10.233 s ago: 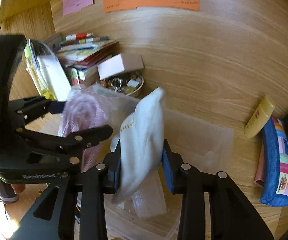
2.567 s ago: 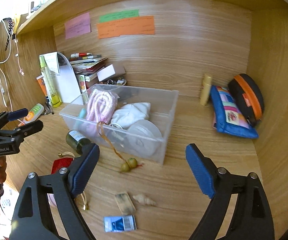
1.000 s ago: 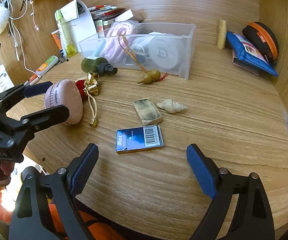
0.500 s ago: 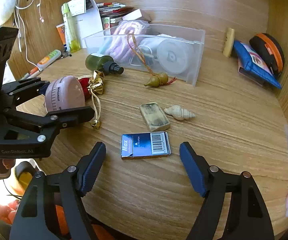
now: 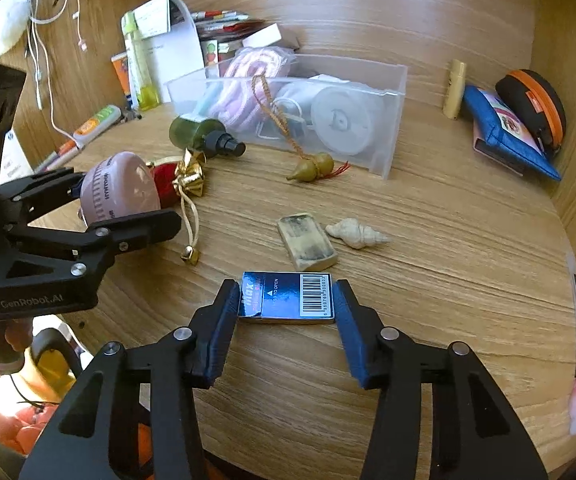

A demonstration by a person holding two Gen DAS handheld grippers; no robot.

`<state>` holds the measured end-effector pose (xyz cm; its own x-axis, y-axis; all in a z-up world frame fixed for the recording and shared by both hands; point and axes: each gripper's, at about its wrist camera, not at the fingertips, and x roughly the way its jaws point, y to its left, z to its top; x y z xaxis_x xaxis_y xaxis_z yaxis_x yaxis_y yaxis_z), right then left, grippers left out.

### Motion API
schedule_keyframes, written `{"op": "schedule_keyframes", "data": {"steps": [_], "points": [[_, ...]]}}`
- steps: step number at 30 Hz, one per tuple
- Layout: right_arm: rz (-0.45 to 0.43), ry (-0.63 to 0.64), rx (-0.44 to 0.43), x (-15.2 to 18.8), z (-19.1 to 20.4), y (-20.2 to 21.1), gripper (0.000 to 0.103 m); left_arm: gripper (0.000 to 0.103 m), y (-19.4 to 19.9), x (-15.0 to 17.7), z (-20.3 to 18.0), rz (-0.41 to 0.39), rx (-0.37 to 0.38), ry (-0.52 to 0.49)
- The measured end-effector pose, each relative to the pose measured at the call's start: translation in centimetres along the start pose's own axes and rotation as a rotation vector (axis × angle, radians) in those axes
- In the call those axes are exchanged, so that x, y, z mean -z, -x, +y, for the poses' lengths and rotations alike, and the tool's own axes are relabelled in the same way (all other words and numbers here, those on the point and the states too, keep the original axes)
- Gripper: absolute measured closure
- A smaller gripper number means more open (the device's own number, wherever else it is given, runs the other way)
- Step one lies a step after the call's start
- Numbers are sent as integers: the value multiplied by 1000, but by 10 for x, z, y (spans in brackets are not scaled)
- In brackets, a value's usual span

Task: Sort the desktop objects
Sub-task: 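Lift and carry the pink fan and blue card over the clear box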

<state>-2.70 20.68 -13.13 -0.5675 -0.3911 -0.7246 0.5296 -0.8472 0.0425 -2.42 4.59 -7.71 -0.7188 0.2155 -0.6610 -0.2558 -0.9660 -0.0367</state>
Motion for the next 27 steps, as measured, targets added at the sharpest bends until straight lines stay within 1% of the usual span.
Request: {"op": "schedule_keyframes", "data": {"steps": [4,10,19,27], "points": [[-33,-16,-5,-4,-4,12,59,38,9,-3,3,-21,2,21],[-86,-51,0,-13,-13,29,59,38,22,-7,13,-47,-21,59],[-169,-65,-7,-42,-24,44,59,38,34,-21,33,-99,-69,132],[-223,-53,-16,-69,-30,47,59,38,45,-44,52,-161,-81,174]]}}
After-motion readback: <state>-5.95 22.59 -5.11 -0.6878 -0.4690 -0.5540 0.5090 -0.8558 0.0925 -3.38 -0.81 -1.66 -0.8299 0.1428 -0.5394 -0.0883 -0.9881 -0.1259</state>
